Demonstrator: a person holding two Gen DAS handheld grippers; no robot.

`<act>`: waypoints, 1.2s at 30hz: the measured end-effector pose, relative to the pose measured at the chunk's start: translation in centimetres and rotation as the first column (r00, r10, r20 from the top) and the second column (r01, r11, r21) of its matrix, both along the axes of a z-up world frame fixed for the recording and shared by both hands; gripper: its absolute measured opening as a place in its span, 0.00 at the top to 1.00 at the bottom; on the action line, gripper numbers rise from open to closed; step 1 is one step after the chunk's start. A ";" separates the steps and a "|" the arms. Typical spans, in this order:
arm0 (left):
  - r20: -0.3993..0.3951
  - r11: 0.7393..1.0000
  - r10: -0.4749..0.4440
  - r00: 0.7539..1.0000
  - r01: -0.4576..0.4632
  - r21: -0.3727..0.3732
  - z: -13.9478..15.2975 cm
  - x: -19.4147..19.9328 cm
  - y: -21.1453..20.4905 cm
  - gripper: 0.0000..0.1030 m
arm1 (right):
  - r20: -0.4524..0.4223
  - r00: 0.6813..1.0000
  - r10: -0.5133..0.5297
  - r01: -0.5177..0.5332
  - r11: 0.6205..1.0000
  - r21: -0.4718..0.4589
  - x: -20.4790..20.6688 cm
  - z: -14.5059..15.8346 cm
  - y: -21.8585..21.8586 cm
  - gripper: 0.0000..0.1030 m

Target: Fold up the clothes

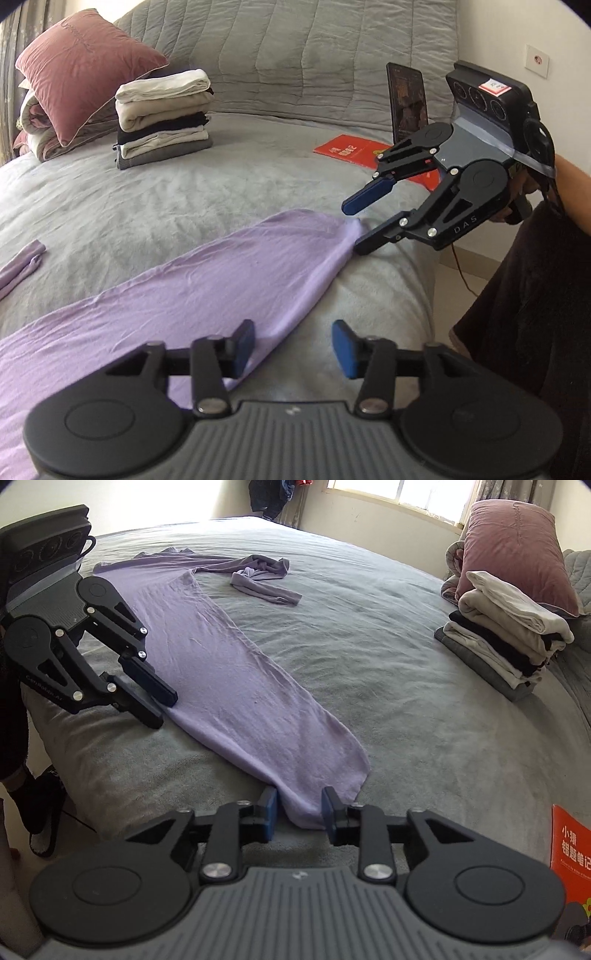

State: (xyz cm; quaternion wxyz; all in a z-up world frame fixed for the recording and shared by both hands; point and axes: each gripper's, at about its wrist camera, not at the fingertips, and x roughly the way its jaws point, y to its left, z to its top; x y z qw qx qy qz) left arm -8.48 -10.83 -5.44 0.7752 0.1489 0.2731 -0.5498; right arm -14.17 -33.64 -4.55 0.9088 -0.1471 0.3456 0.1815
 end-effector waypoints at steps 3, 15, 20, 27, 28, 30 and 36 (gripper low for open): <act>-0.033 0.999 -0.006 0.999 0.005 -0.041 0.1 0.2 -0.1 0.43 | 0.012 0.998 -0.055 0.053 0.994 0.097 0.3 0.7 -1.3 0.45; -0.009 0.999 -0.026 1.000 0.026 -0.023 -1.1 -0.6 -1.8 0.35 | -0.063 0.949 -0.309 0.313 0.902 0.298 5.1 -1.2 -3.2 0.99; -0.010 0.999 -0.037 0.999 0.037 -0.018 -1.0 -0.7 -1.8 0.31 | 0.027 0.953 -0.302 0.298 0.948 0.113 5.1 -1.8 -1.2 0.97; 0.023 0.999 0.010 1.000 -0.009 -0.044 0.2 -0.1 -0.2 0.18 | 0.099 0.932 -0.350 0.332 0.930 0.159 5.5 -0.7 -1.2 0.51; 0.027 0.998 0.037 0.999 -0.036 -0.051 0.5 0.4 0.5 0.17 | 0.105 0.934 -0.343 0.322 0.930 0.175 5.6 -0.4 -0.9 0.46; 0.035 0.994 0.093 0.995 -0.090 -0.067 1.1 1.5 1.8 0.16 | 0.115 0.945 -0.308 0.279 0.937 0.211 6.0 0.0 0.3 0.41; 0.050 0.914 0.404 0.914 -0.400 -0.071 2.0 6.1 7.7 0.12 | 0.122 0.986 -0.116 0.092 0.977 0.192 7.0 -0.1 6.1 0.38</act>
